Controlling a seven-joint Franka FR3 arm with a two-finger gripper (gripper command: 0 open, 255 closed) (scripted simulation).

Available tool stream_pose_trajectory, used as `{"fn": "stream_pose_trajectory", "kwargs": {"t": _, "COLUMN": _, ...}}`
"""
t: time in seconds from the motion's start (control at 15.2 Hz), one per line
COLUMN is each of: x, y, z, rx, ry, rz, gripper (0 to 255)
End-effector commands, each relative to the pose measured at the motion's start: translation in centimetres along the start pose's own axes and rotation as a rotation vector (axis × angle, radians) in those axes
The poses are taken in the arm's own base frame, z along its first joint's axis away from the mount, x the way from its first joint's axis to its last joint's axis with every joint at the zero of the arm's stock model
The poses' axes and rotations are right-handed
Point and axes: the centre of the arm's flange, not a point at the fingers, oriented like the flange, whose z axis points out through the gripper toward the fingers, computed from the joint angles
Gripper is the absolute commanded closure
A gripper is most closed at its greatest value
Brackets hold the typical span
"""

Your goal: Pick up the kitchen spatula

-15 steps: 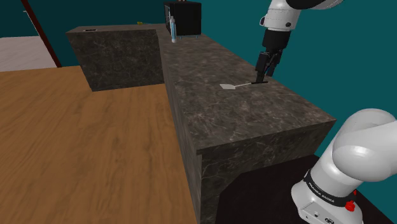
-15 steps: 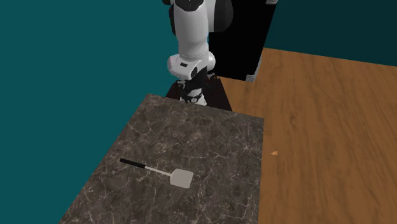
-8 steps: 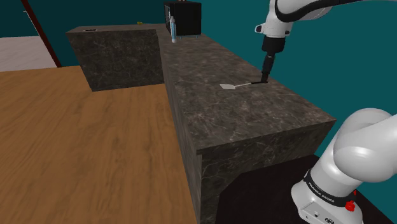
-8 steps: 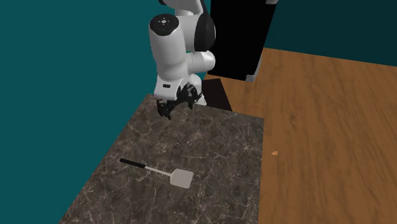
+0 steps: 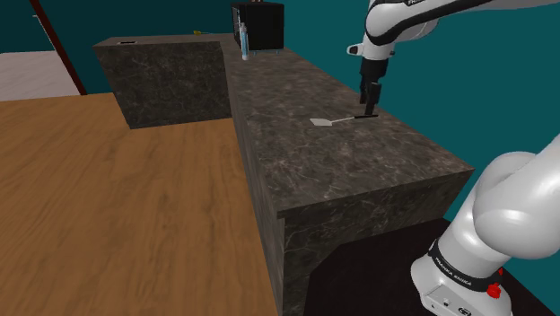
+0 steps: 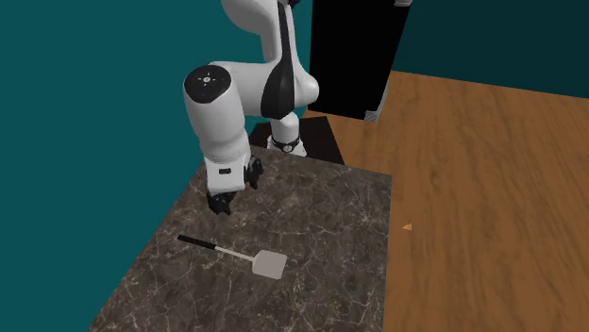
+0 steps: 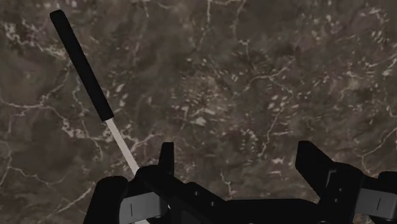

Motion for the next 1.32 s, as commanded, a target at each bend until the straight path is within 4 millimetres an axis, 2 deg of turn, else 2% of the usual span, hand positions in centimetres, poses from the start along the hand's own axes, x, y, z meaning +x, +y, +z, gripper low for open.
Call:
{"fn": "stream_pose_trajectory", "kwargs": {"t": 0.0, "x": 0.8, "y": 2.4, "z": 1.0, "rx": -0.01, "ry": -0.009, "rz": -0.093, "gripper": 0}}
{"fn": "stream_pose_trajectory", "kwargs": {"t": 0.4, "x": 3.7, "y": 9.0, "z": 3.5, "rx": -0.034, "ry": -0.032, "rz": -0.349, "gripper": 0}}
{"fn": "stream_pose_trajectory", "kwargs": {"t": 0.92, "x": 4.0, "y": 9.4, "z": 7.6, "rx": -0.035, "ry": -0.033, "rz": -0.362, "gripper": 0}}
{"fn": "stream_pose_trajectory", "kwargs": {"t": 1.06, "x": 4.0, "y": 9.4, "z": 7.6, "rx": -0.035, "ry": -0.033, "rz": -0.362, "gripper": 0}}
{"fn": "stream_pose_trajectory", "kwargs": {"t": 1.12, "x": 4.1, "y": 9.3, "z": 7.6, "rx": -0.035, "ry": -0.033, "rz": -0.362, "gripper": 255}}
{"fn": "stream_pose_trajectory", "kwargs": {"t": 1.25, "x": 4.1, "y": 9.3, "z": 7.6, "rx": -0.035, "ry": -0.033, "rz": -0.362, "gripper": 255}}
